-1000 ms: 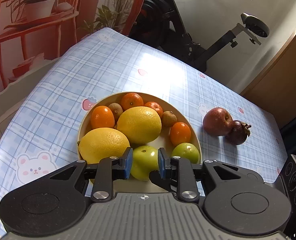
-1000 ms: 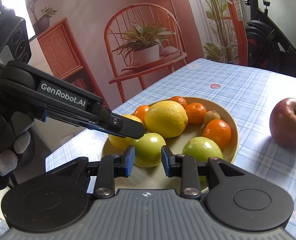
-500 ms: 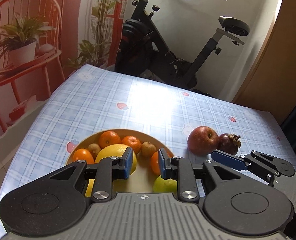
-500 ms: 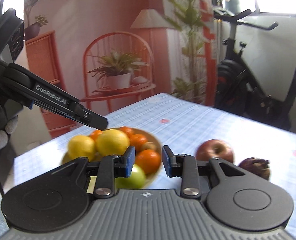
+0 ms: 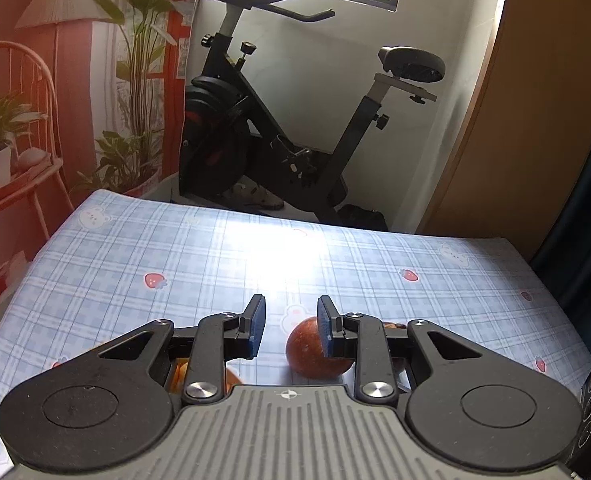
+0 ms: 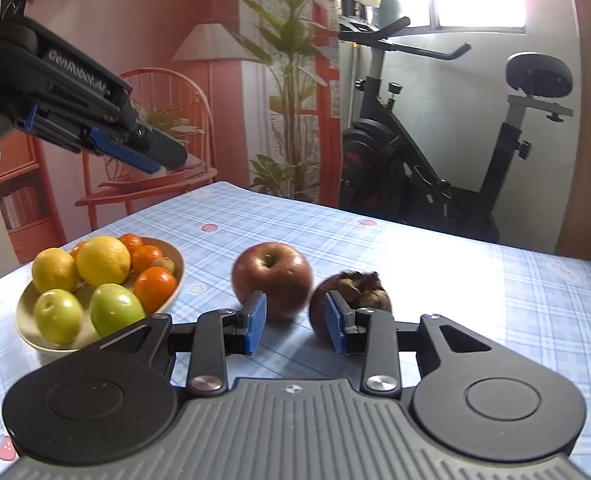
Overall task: Organize fruits
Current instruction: 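Move both grippers to the dark purple mangosteen and close on it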
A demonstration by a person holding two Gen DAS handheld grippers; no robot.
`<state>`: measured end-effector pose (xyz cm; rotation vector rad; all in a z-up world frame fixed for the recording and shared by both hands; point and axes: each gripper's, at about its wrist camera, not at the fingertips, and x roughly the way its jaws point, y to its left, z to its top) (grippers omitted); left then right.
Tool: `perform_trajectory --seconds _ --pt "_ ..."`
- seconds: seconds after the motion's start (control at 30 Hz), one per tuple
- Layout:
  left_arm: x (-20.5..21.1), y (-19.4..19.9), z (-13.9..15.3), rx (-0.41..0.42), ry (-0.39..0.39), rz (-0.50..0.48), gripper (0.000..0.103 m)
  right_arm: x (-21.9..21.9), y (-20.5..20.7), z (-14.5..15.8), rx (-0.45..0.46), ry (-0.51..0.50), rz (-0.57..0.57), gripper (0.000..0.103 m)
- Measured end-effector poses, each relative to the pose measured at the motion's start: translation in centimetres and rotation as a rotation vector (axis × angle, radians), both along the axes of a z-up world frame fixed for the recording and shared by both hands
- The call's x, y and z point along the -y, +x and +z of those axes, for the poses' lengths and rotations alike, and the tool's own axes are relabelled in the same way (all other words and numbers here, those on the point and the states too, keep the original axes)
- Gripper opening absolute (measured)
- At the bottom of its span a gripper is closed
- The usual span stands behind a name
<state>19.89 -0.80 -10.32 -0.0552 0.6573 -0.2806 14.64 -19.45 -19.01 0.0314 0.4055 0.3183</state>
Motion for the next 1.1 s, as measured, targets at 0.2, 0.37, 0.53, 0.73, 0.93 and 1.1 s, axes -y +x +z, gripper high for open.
perform_trajectory --seconds 0.2,0.37,0.53,0.73,0.93,1.1 --pt "0.1 0.5 1.8 0.048 -0.038 0.029 0.03 4.2 0.3 0.2 -0.015 0.088 -0.105 0.038" --pt "1.1 1.3 1.5 0.037 -0.037 0.024 0.037 6.1 0.7 -0.2 -0.027 0.074 -0.098 0.051" --pt "2.9 3.1 -1.2 -0.085 -0.053 -0.054 0.039 4.3 1.1 -1.0 -0.048 -0.023 -0.001 0.065" --pt "5.5 4.3 -3.5 -0.145 -0.032 -0.125 0.04 2.9 2.9 -1.4 -0.076 -0.053 0.049 0.071" --pt "7.6 5.8 -5.1 -0.187 0.006 -0.186 0.04 2.6 5.7 -1.8 -0.136 -0.015 0.076 0.07" --pt "8.6 6.7 -6.2 -0.227 0.025 -0.218 0.04 2.0 6.7 -2.1 -0.175 -0.022 0.084 0.065"
